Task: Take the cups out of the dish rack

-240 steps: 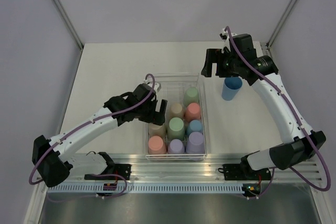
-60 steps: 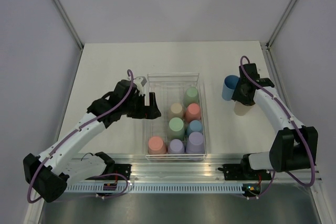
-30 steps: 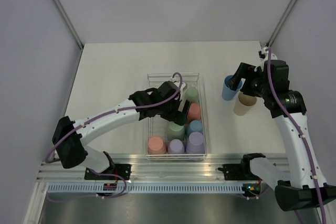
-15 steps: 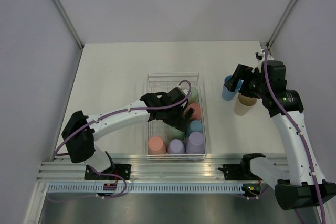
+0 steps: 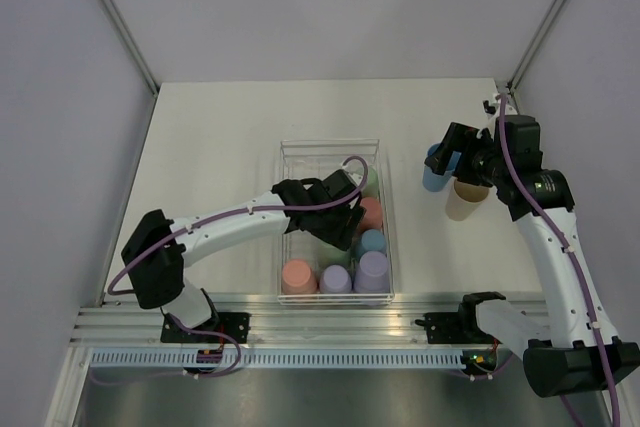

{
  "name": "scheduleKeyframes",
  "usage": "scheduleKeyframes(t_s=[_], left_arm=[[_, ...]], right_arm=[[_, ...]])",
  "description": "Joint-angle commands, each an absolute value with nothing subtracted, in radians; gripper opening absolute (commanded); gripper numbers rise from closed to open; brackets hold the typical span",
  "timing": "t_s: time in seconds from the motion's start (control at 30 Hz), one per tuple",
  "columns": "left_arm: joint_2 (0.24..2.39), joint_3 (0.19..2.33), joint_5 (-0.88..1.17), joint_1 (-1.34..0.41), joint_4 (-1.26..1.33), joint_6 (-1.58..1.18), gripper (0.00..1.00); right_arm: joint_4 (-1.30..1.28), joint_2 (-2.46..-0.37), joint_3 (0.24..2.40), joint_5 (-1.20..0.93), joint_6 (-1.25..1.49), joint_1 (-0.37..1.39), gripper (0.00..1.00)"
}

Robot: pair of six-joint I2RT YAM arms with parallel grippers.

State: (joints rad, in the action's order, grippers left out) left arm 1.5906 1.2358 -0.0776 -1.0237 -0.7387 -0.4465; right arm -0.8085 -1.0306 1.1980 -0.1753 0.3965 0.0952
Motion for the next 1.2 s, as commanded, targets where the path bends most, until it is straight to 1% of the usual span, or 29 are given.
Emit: scheduleKeyframes(t_s=[0.0, 0.07, 0.1, 0.13, 0.17, 0.33, 0.5, 0.6, 0.63, 0.67, 0.73, 0.77, 0.8, 0.83, 0.87, 0.9, 0.93, 0.97, 1.0, 1.03, 1.07, 1.1, 1.17], left_arm=[[1.575, 1.209, -0.086, -1.031, -0.753, -0.451, 0.48], [1.563, 1.206, -0.098, -1.031, -0.758, -0.456, 0.29], [1.557, 1.207, -0.118, -1.031, -0.773, -0.466, 0.11], [1.551, 1.209, -0.127, -1.031, -0.782, -0.472, 0.04], [1.533, 1.219, -0.136, -1.031, -0.793, -0.483, 0.02], [1.447, 1.258, -0.189, -1.031, -0.857, -0.515, 0.02], [1.321, 1.302, -0.204, -1.031, -0.853, -0.549, 0.02], [1.226, 1.287, -0.203, -1.029, -0.770, -0.543, 0.02], [1.165, 1.270, -0.195, -1.026, -0.737, -0.535, 0.02], [1.137, 1.229, -0.181, -1.023, -0.650, -0.529, 0.02], [1.074, 1.143, -0.095, -0.988, -0.547, -0.517, 0.02], [1.012, 1.108, -0.051, -0.964, -0.496, -0.515, 0.02], [0.981, 1.071, 0.060, -0.904, -0.382, -0.523, 0.02], [0.950, 1.025, 0.121, -0.869, -0.317, -0.531, 0.02], [0.878, 0.926, 0.180, -0.827, -0.251, -0.569, 0.02], [0.846, 0.872, 0.319, -0.734, -0.092, -0.595, 0.02], [0.813, 0.774, 0.378, -0.689, -0.027, -0.624, 0.02], [0.772, 0.737, 0.421, -0.646, 0.044, -0.685, 0.02], [0.761, 0.706, 0.492, -0.577, 0.126, -0.710, 0.02], [0.756, 0.665, 0.529, -0.552, 0.170, -0.731, 0.02], [0.758, 0.652, 0.558, -0.534, 0.198, -0.765, 0.02], [0.768, 0.641, 0.598, -0.517, 0.225, -0.779, 0.02], [0.781, 0.601, 0.626, -0.511, 0.334, -0.826, 0.02]], right_arm=[[-0.767, -1.034, 1.189, -0.193, 0.405, 0.094, 0.93], [-0.767, -1.038, 1.189, -0.198, 0.405, 0.094, 0.93], [-0.765, -1.039, 1.189, -0.199, 0.405, 0.094, 0.93], [-0.765, -1.039, 1.190, -0.202, 0.405, 0.094, 0.93], [-0.762, -1.042, 1.190, -0.209, 0.405, 0.095, 0.93], [-0.739, -1.049, 1.184, -0.265, 0.414, 0.094, 0.93], [-0.712, -1.054, 1.166, -0.319, 0.426, 0.095, 0.93], [-0.689, -1.057, 1.160, -0.363, 0.429, 0.094, 0.93], [-0.680, -1.057, 1.158, -0.411, 0.431, 0.094, 0.93], [-0.667, -1.055, 1.148, -0.443, 0.434, 0.094, 0.94], [-0.617, -1.052, 1.134, -0.503, 0.451, 0.094, 0.94], [-0.595, -1.046, 1.112, -0.575, 0.460, 0.094, 0.94], [-0.537, -1.043, 1.097, -0.615, 0.474, 0.094, 0.94], [-0.505, -1.040, 1.083, -0.664, 0.488, 0.094, 0.95], [-0.476, -1.039, 1.059, -0.736, 0.518, 0.094, 0.95], [-0.424, -1.037, 1.049, -0.779, 0.531, 0.094, 0.95], [-0.402, -1.037, 1.040, -0.810, 0.543, 0.094, 0.95], [-0.379, -1.035, 1.020, -0.839, 0.570, 0.094, 0.95], [-0.327, -1.032, 1.009, -0.895, 0.584, 0.095, 0.95], [-0.299, -1.023, 0.999, -0.917, 0.603, 0.094, 0.95], [-0.264, -1.019, 0.968, -0.945, 0.629, 0.094, 0.96], [-0.174, -1.014, 0.951, -0.994, 0.693, 0.095, 0.96], [-0.064, -0.997, 0.905, -1.025, 0.754, 0.104, 0.96]])
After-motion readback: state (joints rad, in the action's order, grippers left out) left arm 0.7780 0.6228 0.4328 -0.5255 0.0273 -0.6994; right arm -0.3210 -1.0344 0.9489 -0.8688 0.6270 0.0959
